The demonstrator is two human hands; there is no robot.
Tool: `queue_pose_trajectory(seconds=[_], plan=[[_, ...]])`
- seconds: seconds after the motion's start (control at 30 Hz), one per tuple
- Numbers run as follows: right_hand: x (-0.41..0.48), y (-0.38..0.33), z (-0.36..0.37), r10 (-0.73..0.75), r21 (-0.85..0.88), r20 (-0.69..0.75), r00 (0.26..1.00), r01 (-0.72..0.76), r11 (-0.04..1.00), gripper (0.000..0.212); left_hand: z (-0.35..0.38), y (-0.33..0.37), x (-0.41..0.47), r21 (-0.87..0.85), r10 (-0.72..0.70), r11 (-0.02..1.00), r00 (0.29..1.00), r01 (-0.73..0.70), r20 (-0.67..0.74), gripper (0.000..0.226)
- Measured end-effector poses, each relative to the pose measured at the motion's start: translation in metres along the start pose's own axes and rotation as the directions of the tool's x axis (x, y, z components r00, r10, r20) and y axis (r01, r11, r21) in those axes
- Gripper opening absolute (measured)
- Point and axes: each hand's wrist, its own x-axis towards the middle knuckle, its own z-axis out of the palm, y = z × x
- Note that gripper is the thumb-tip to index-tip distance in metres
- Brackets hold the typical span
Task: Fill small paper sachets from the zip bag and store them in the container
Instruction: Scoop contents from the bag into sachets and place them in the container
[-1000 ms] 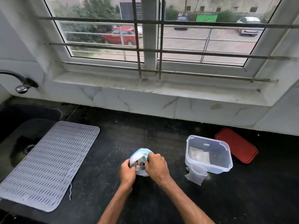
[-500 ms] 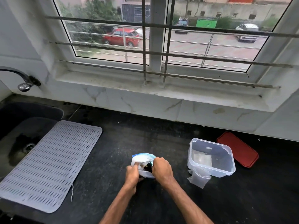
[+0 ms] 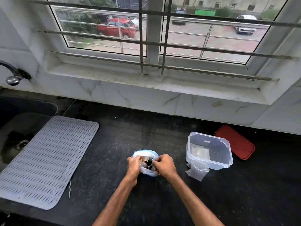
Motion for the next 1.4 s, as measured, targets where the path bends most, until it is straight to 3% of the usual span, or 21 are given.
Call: queue_pose_trajectory(seconds=[0.07, 0.13, 0.27, 0.3, 0.53, 0.57, 0.7, 0.83, 0.97, 1.1, 1.23, 1.4], plan=[[-0.004, -0.003, -0.001, 0.006, 0.028, -0.007, 1.000, -0.006, 1.000, 0.024, -0.004, -0.025, 0.028, 0.043, 0.008, 0.999, 0.999, -0.009, 0.031, 0.061], [-0.006, -0.004, 0.002, 0.019, 0.043, 0.000, 1.000, -0.019, 0.999, 0.024, -0.006, -0.034, 0.037, 0.130, 0.006, 0.991, 0.999, -0.012, 0.049, 0.071], [-0.006, -0.002, 0.010, 0.026, 0.018, -0.006, 1.000, -0.026, 1.000, 0.021, -0.009, -0.005, 0.001, 0.180, 0.023, 0.983, 0.995, -0.041, 0.101, 0.024], [-0.008, -0.003, 0.011, 0.021, 0.018, 0.001, 1.000, -0.021, 1.000, 0.021, -0.012, -0.005, 0.000, 0.169, 0.011, 0.985, 0.992, -0.032, 0.124, 0.022], [-0.009, 0.000, 0.016, 0.045, 0.058, 0.026, 0.999, -0.046, 0.997, 0.022, -0.017, -0.006, 0.005, 0.082, 0.007, 0.996, 0.985, -0.022, 0.171, 0.049], [-0.008, 0.001, 0.016, 0.049, 0.059, 0.024, 0.999, -0.050, 0.997, 0.021, -0.017, -0.005, 0.005, 0.064, 0.002, 0.998, 0.985, -0.014, 0.172, 0.048], [-0.006, 0.002, 0.017, 0.056, 0.054, 0.009, 0.998, -0.057, 0.997, 0.021, -0.016, 0.000, 0.000, 0.060, -0.006, 0.998, 0.989, -0.003, 0.150, 0.004], [-0.005, 0.003, 0.020, 0.052, 0.038, 0.005, 0.999, -0.052, 0.998, 0.021, -0.019, -0.003, 0.002, 0.122, 0.030, 0.991, 0.990, -0.048, 0.141, 0.015], [-0.005, 0.004, 0.023, 0.029, -0.021, 0.000, 1.000, -0.029, 0.999, 0.020, -0.023, -0.006, 0.001, 0.123, 0.016, 0.992, 0.981, -0.041, 0.193, 0.051], [-0.007, 0.008, 0.024, 0.059, 0.031, 0.057, 0.997, -0.061, 0.998, 0.019, -0.024, -0.007, 0.002, 0.116, 0.006, 0.993, 0.977, -0.031, 0.212, 0.027], [-0.010, 0.009, 0.022, 0.073, 0.122, 0.092, 0.993, -0.085, 0.989, 0.018, -0.025, -0.006, 0.006, 0.122, 0.029, 0.991, 0.973, -0.058, 0.228, 0.019], [-0.012, 0.007, 0.020, 0.090, 0.145, 0.075, 0.993, -0.101, 0.984, 0.017, -0.023, -0.006, 0.005, 0.327, 0.150, 0.923, 0.971, -0.206, 0.187, 0.010]])
